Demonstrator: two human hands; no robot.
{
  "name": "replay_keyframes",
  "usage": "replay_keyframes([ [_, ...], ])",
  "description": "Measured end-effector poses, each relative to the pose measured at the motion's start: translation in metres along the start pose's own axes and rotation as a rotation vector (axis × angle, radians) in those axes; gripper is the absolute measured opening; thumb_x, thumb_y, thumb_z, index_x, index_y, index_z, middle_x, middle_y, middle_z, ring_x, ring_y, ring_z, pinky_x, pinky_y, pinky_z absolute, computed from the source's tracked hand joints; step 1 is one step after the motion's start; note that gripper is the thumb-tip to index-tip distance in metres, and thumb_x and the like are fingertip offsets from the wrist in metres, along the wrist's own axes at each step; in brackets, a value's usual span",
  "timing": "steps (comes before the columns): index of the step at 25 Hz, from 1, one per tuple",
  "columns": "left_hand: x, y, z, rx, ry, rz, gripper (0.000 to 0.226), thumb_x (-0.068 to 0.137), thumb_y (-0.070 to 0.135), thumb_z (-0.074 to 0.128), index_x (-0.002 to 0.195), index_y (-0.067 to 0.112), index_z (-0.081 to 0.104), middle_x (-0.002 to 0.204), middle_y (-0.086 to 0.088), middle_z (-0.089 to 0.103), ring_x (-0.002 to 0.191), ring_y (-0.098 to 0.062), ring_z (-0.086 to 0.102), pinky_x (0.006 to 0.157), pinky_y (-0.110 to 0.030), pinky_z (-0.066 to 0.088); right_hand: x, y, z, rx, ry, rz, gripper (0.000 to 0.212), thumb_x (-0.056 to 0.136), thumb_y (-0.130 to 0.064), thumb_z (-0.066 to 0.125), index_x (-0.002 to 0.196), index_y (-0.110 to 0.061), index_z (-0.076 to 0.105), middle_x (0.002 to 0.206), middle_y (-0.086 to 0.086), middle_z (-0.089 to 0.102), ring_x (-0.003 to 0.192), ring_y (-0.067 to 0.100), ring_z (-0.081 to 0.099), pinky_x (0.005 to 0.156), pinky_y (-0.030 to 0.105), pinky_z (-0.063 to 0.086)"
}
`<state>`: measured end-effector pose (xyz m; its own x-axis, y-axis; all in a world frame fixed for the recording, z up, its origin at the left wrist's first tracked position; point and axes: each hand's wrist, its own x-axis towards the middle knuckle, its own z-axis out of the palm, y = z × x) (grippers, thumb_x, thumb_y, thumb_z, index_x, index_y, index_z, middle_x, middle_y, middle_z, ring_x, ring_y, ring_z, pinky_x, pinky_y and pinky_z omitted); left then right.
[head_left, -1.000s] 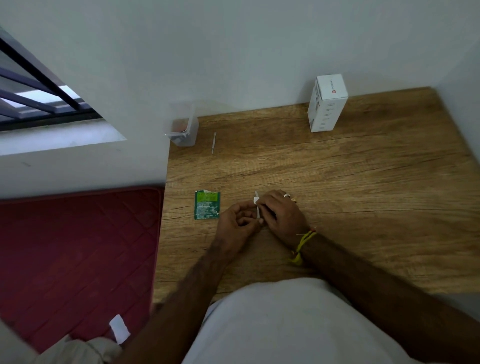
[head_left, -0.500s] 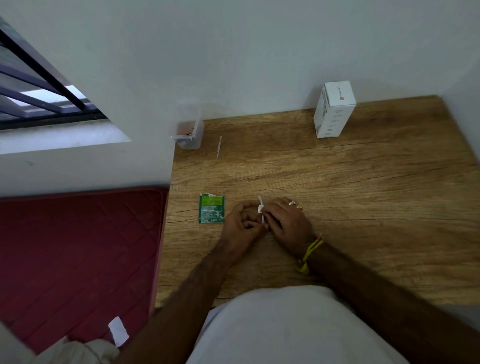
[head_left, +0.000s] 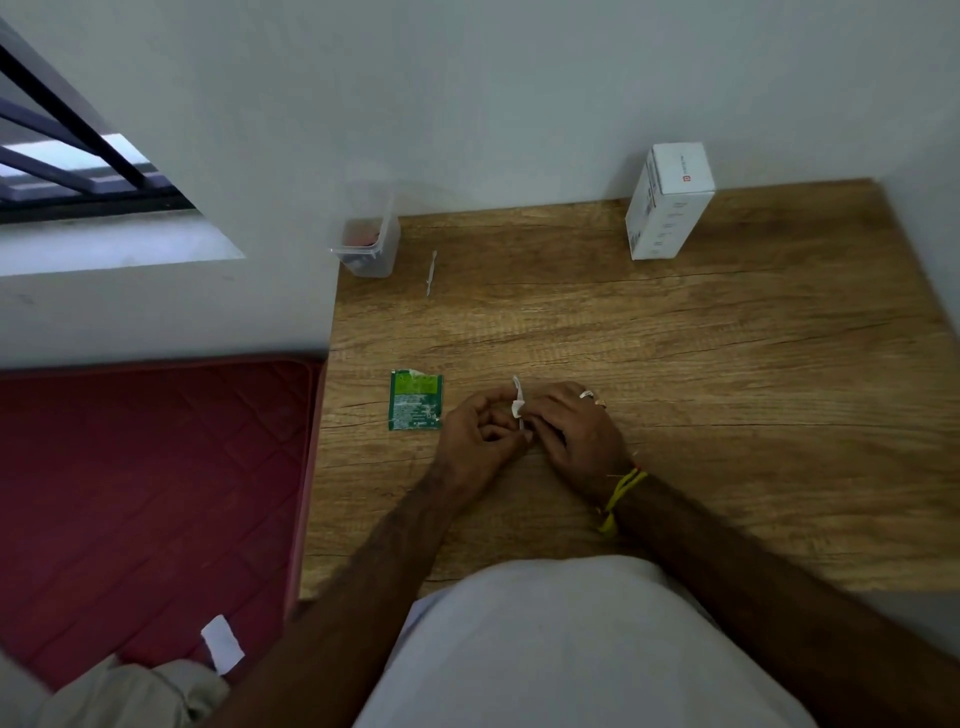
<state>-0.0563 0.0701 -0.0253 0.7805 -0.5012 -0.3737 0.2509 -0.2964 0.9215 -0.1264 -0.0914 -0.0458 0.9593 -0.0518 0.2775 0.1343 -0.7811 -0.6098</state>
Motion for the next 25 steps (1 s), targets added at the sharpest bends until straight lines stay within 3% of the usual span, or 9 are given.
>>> replay_keyframes([
  [6,-0.001,0.003,0.000,0.000,0.003,-0.007,0.058,0.078,-0.007,0.078,0.131,0.007,0.057,0.098,-0.024,0.070,0.074,-0.014,0.067,0.072,-0.023,0.059,-0.003,0.001,-0.002,-0.016,-0.006,-0.050,0.022,0.097,-0.014,0.054,0.116,-0.014,0.067,0.109,0.004,0.064,0.096,0.021,0.058,0.082,0.041,0.049],
  [11,-0.004,0.007,-0.001,-0.004,-0.023,-0.010,0.058,0.078,-0.006,0.078,0.131,0.007,0.057,0.095,-0.011,0.073,0.078,-0.014,0.070,0.074,-0.023,0.059,-0.005,0.001,-0.004,-0.020,-0.023,-0.094,0.024,0.098,-0.017,0.052,0.115,-0.014,0.068,0.109,0.005,0.064,0.096,0.022,0.058,0.082,0.037,0.048],
  [25,-0.005,0.012,-0.007,-0.017,-0.079,-0.024,0.070,0.069,-0.007,0.084,0.132,0.007,0.056,0.098,-0.013,0.074,0.086,-0.019,0.074,0.077,-0.025,0.060,-0.014,0.004,-0.004,-0.029,-0.066,-0.105,0.027,0.099,-0.020,0.051,0.120,-0.020,0.066,0.113,0.002,0.063,0.098,0.022,0.059,0.082,0.043,0.048],
])
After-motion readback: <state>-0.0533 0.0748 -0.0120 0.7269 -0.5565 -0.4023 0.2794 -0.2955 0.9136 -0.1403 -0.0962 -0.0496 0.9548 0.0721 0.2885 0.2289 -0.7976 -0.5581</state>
